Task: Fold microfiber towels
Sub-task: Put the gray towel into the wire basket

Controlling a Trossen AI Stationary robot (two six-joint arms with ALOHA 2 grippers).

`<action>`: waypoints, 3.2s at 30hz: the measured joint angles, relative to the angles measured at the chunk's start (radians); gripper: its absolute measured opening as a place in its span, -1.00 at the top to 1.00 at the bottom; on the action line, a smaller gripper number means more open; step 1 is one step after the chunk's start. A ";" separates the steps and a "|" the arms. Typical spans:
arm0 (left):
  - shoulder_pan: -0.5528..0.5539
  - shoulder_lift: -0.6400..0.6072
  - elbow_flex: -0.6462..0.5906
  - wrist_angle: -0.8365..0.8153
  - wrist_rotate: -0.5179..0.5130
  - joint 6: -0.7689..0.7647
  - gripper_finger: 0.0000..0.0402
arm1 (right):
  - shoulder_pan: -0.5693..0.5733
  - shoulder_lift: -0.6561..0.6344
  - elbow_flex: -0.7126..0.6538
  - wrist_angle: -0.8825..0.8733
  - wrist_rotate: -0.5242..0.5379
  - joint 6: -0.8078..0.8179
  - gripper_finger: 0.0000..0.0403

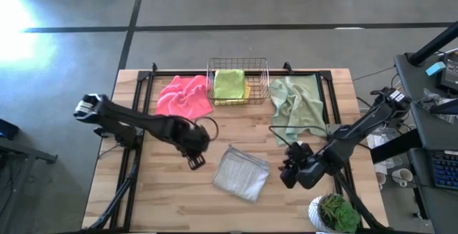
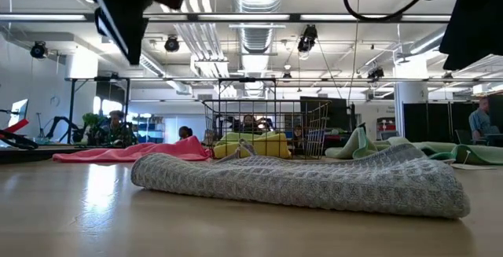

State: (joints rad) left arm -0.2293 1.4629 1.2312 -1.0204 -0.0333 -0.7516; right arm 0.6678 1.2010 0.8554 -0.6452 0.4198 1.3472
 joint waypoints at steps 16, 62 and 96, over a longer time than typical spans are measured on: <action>0.023 -0.187 0.000 -0.264 -0.003 -0.083 0.22 | 0.000 -0.034 -0.045 0.060 0.026 -0.078 0.14; 0.176 0.222 -0.505 1.175 0.293 0.002 -0.07 | 0.000 0.407 -0.050 0.392 0.049 0.682 -0.07; 0.237 0.364 -0.410 1.264 0.290 -0.027 -0.07 | -0.113 0.444 -0.048 0.427 0.101 0.721 -0.07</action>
State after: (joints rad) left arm 0.0074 1.8271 0.8211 0.2436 0.2569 -0.7788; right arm 0.5545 1.6447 0.8074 -0.2186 0.5213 2.0678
